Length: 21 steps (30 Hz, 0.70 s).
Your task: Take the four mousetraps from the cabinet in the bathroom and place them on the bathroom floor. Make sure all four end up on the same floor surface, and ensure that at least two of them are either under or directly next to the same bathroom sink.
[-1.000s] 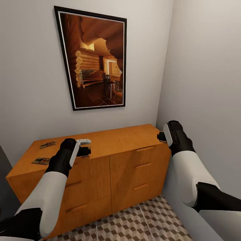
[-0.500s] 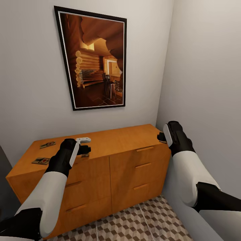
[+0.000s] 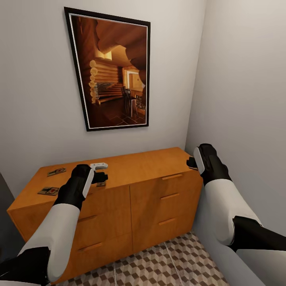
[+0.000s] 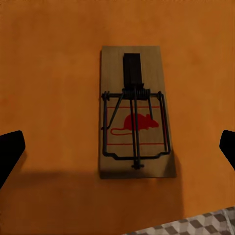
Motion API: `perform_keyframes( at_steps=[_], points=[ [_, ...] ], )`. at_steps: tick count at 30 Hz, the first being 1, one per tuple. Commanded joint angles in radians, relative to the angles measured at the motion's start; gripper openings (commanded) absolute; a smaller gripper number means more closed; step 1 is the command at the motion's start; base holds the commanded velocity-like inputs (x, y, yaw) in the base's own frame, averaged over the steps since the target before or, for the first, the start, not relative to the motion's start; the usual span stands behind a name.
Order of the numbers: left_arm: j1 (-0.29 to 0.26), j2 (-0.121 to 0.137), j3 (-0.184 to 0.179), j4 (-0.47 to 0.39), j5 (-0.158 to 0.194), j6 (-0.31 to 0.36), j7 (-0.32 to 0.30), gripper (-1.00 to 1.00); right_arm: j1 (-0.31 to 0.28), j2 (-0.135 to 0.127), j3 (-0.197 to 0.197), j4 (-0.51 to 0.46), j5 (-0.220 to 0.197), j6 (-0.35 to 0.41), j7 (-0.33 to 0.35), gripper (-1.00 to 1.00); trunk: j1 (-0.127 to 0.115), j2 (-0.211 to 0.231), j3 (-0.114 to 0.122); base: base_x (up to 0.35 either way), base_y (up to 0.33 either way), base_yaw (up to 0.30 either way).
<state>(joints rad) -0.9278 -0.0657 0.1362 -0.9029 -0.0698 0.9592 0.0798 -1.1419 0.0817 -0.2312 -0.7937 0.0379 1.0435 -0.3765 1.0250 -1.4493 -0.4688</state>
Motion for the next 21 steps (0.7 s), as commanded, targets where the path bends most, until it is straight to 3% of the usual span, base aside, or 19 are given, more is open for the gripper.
perform_keyframes(
  at_steps=[1,21],
  points=[
    [-0.001,-0.001,0.003,-0.001,-0.007,0.004,-0.003,1.00,-0.001,0.001,-0.004,-0.001,0.004,0.004,0.001,-1.00,0.000,-0.001,-0.001,0.000,0.000,0.000],
    [-0.001,0.000,0.002,-0.005,-0.006,0.006,-0.003,1.00,-0.001,0.003,-0.002,-0.013,0.011,0.004,-0.005,-1.00,0.000,-0.001,-0.001,0.000,0.000,0.000]
  ],
)
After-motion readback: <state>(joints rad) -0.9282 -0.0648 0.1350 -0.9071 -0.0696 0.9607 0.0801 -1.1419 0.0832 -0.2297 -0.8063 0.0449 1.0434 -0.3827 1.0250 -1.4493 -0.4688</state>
